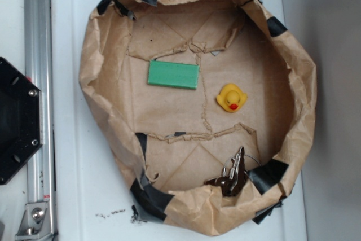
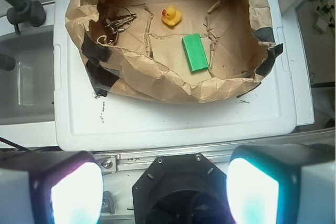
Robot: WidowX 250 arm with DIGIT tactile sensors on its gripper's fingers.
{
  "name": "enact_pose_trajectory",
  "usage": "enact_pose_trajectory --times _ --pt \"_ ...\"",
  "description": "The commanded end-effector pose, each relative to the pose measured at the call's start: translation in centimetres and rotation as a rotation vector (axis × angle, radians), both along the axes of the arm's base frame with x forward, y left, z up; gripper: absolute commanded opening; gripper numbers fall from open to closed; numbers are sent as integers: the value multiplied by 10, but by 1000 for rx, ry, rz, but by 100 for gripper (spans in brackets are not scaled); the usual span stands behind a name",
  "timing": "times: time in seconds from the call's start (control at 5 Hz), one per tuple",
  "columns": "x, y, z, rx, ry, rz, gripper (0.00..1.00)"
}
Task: Grab the yellow duck.
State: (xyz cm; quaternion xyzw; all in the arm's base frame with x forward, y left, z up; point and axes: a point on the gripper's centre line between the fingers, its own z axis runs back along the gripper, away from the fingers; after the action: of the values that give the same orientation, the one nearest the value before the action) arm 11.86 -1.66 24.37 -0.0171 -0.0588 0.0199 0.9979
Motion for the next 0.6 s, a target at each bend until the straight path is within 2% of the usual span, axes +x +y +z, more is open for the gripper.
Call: enact_pose_trajectory --times 0.0,0.2,0.4 --pt "0 0 0 0 0 0 100" --pt "41 9 1 8 -100 -22 100" --pt "81 8 -15 56 -150 -33 100"
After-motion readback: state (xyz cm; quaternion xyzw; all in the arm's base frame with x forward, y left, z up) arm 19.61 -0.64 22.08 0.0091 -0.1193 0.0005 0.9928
